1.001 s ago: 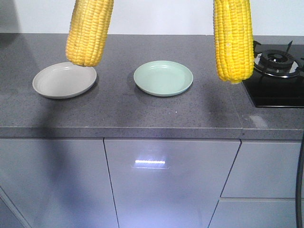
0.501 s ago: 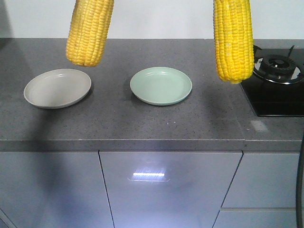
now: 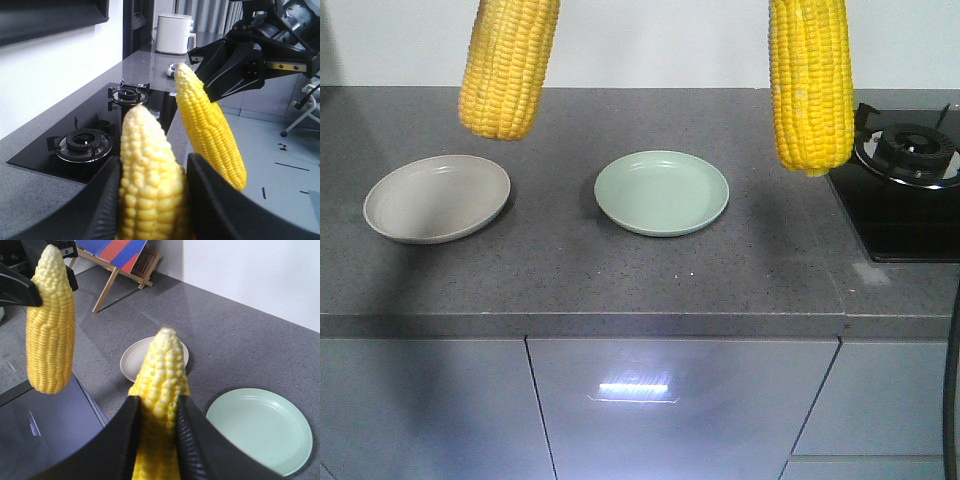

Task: Distribute corn equally
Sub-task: 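Drive forward holding both cobs raised above the two plates, then lower the right gripper's cob onto the pale green plate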

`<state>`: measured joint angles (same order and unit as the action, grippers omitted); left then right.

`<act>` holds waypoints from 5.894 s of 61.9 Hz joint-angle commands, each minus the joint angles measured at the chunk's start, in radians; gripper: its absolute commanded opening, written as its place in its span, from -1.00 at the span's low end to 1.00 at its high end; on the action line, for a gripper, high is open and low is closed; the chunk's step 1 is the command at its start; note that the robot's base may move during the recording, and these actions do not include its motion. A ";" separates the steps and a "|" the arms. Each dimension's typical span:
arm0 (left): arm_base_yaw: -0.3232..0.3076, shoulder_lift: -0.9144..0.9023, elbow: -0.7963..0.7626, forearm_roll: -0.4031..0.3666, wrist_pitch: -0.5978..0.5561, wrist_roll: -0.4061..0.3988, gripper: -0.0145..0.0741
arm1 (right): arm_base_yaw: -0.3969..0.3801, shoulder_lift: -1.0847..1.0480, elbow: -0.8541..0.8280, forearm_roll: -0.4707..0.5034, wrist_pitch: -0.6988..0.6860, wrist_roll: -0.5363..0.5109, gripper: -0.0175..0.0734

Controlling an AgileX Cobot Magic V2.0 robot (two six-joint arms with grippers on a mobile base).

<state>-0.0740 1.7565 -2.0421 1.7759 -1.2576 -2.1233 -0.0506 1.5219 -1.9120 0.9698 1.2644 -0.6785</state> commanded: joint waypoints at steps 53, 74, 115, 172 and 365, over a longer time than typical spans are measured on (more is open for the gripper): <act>-0.001 -0.051 -0.023 0.003 -0.106 -0.024 -0.69 | -0.005 -0.035 -0.029 0.057 0.025 -0.006 -0.63; -0.001 -0.051 -0.023 0.003 -0.106 -0.024 -0.69 | -0.005 -0.035 -0.029 0.057 0.025 -0.006 -0.63; -0.001 -0.051 -0.023 0.003 -0.106 -0.024 -0.69 | -0.005 -0.035 -0.029 0.057 0.025 -0.006 -0.63; -0.001 -0.051 -0.023 0.003 -0.106 -0.024 -0.69 | -0.005 -0.035 -0.029 0.057 0.025 -0.006 -0.63; -0.001 -0.051 -0.023 0.003 -0.106 -0.024 -0.69 | -0.005 -0.035 -0.029 0.061 0.012 -0.004 -0.63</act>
<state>-0.0740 1.7565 -2.0421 1.7759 -1.2576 -2.1233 -0.0506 1.5219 -1.9120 0.9698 1.2647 -0.6785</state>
